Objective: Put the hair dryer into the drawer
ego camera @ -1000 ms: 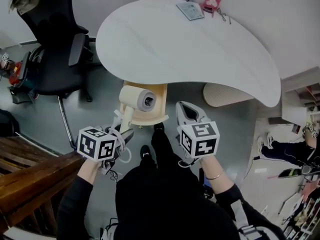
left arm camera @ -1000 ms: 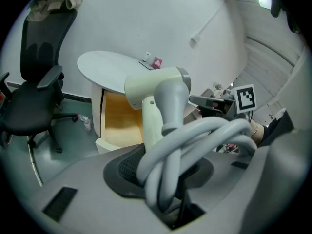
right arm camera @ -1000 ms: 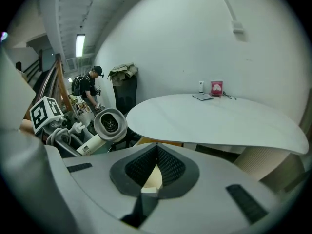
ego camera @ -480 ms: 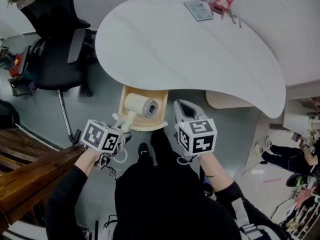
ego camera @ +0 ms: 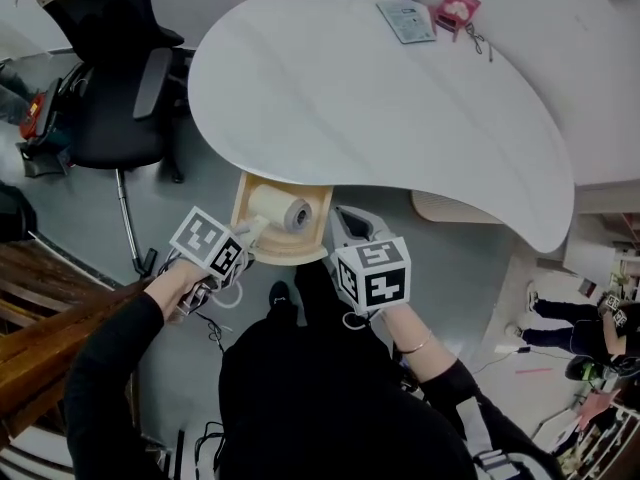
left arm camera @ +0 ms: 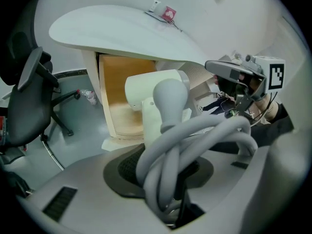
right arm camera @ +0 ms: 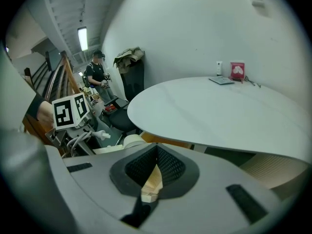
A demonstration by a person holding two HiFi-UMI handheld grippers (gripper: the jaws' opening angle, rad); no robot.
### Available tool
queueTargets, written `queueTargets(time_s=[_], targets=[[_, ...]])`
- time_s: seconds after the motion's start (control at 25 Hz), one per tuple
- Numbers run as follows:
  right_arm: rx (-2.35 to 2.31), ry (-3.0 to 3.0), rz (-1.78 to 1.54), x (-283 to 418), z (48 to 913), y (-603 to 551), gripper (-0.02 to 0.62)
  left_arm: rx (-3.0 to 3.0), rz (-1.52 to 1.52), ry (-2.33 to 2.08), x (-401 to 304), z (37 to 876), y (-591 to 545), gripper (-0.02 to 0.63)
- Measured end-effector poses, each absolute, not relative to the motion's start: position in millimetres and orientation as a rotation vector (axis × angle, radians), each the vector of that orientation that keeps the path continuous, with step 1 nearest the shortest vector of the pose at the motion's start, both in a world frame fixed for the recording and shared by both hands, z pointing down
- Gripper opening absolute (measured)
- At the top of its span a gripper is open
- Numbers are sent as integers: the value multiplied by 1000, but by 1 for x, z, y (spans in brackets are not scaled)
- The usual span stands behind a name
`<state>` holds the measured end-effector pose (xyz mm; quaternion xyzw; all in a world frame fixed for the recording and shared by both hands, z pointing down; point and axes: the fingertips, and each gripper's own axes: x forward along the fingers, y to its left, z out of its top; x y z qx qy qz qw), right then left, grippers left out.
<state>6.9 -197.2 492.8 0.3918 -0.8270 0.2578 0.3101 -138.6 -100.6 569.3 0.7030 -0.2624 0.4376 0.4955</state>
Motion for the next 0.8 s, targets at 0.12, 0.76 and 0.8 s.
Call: queueTargets(time_s=[0.12,0.76,0.8], targets=[[991,-2185,677,0,499,-196,5,1660,1084,-621,-139,579,-108,169],[917,-2161,736,-14,519,-194,5,1543,1255,-572,-132,618,-140,169],[912,-2156,740,-15,522,-193,5,1544,1258,-578,-130,620,-142,170]])
